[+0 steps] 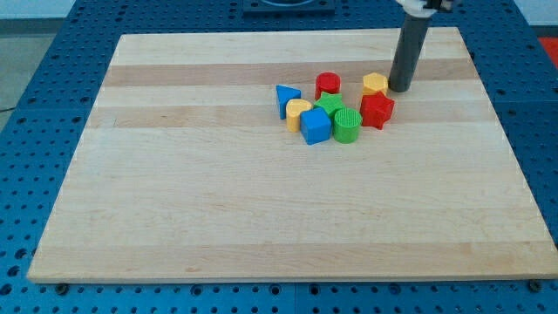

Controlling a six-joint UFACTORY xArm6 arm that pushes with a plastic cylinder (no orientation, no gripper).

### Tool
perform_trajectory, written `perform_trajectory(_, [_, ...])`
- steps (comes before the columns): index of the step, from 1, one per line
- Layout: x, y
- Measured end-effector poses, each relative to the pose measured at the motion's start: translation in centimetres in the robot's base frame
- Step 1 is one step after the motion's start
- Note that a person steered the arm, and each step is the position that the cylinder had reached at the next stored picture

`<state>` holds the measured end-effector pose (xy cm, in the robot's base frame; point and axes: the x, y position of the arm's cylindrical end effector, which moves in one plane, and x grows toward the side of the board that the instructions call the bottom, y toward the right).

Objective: Push the yellow hexagon into the green blocks

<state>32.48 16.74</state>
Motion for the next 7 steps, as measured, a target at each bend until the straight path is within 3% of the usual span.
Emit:
perform_trajectory(1, [0.0,-1.9])
perform_trajectory(4, [5.1,-6.5])
perform_trajectory(7, [5.4,-8.7])
